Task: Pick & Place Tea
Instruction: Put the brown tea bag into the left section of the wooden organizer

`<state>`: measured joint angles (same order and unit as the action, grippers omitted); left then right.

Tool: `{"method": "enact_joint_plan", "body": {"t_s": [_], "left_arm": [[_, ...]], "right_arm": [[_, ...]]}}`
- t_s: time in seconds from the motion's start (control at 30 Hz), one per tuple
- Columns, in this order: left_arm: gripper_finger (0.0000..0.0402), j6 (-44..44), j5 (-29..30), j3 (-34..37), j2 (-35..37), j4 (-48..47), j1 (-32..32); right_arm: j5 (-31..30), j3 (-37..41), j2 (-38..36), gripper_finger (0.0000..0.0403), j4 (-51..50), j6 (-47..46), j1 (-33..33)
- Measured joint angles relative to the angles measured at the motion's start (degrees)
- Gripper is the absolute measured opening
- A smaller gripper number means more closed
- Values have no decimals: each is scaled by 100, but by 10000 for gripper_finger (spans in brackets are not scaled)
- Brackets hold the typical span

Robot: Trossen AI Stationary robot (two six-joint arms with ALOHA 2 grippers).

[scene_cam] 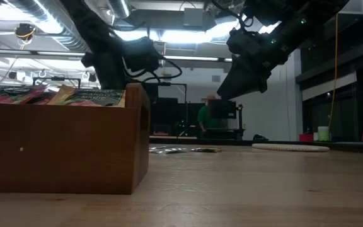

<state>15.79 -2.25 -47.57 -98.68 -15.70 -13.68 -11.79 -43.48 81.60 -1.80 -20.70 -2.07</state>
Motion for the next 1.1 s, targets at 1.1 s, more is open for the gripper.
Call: {"method": "enact_joint_plan", "body": {"t_s": [1.1], "left_arm": [[2,615,863,24,854,-648,1361]], "right_arm": [[637,-2,1276,155,1100,-768,496]]}}
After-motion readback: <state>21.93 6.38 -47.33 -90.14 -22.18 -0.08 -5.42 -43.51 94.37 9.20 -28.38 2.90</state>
